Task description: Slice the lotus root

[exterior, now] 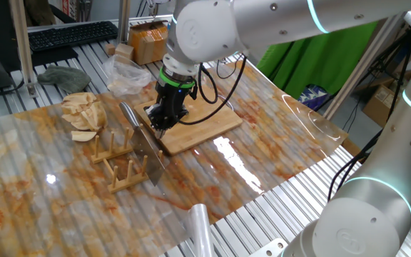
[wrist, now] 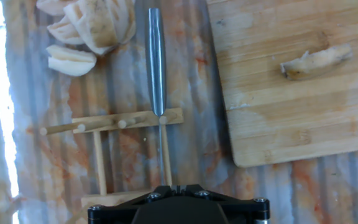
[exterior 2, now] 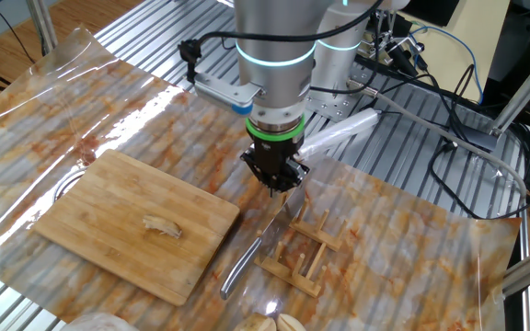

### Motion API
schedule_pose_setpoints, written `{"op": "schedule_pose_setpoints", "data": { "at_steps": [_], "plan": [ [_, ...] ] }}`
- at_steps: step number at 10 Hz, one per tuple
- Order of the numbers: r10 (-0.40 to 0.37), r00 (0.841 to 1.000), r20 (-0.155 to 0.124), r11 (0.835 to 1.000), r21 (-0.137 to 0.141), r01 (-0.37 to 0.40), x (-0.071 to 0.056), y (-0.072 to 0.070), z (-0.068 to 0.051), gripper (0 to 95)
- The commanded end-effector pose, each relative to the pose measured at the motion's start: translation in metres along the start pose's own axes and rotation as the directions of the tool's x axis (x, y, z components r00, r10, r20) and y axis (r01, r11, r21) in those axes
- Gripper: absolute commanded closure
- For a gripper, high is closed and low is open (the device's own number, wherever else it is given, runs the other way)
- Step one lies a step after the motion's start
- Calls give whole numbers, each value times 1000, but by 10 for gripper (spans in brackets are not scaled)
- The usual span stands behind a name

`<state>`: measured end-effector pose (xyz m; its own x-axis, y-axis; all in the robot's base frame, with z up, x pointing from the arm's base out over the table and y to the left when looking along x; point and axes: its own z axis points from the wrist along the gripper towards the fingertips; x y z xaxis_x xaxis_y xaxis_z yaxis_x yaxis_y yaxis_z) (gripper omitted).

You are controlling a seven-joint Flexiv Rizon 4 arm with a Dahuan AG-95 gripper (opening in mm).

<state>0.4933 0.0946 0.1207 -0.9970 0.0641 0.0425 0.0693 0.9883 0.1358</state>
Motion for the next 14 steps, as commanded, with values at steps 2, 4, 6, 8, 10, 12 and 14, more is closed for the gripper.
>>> {"op": "schedule_pose_setpoints", "data": {
  "at_steps": [2,4,6,8,10,12,14],
  "plan": [
    [50,999,9,998,30,-50,0,0,0,760],
    [57,998,9,998,29,-57,-1,2,1,570],
    [50,999,13,998,25,-50,-3,8,8,570],
    [45,999,11,999,14,-46,-6,10,14,570],
    [46,999,11,999,5,-46,-9,13,22,570],
    [45,999,13,999,-2,-45,-11,15,30,570],
    [48,999,21,999,-7,-48,-14,17,41,570]
  ]
}}
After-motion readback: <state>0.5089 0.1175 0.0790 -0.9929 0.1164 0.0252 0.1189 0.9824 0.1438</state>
